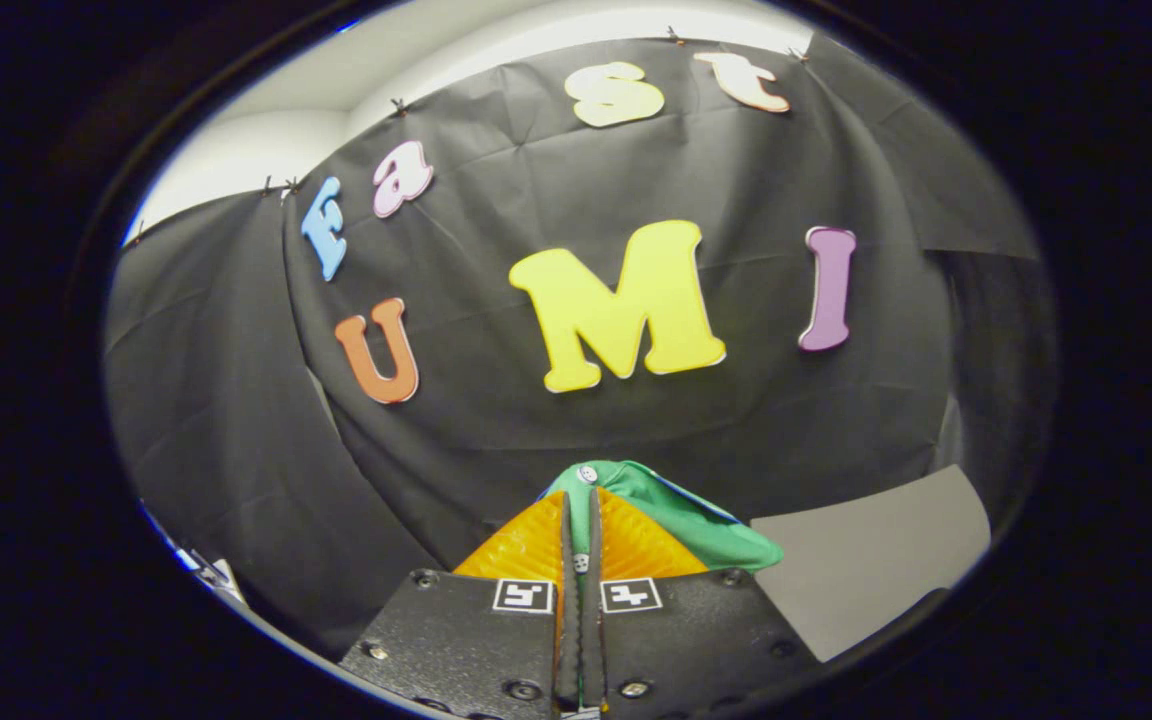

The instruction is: Put the clothes into the washing machine and then close the washing machine lid.

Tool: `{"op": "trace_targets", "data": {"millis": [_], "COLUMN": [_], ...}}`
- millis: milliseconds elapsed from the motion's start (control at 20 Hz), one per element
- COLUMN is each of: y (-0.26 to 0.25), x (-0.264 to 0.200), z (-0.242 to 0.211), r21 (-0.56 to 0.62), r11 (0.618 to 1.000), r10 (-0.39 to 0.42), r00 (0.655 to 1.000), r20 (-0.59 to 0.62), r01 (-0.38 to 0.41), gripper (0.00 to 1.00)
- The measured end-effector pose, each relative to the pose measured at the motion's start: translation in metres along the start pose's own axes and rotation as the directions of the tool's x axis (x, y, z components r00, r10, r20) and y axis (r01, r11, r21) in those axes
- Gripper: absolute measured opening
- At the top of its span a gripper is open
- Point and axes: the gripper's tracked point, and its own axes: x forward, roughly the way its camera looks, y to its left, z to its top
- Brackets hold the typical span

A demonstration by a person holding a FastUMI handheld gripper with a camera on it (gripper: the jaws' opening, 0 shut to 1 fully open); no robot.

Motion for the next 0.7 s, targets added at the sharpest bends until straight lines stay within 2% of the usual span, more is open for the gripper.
{"op": "trace_targets", "data": {"millis": [300, 700], "y": [0.024, 0.022], "x": [0.034, 0.086], "z": [-0.048, -0.120], "r21": [-0.016, 0.006], "r11": [1.000, 1.000], "r10": [0.026, 0.028], "r00": [0.994, 0.969], "r20": [-0.103, -0.246], "r01": [-0.027, -0.028], "gripper": [0.04, 0.05]}}
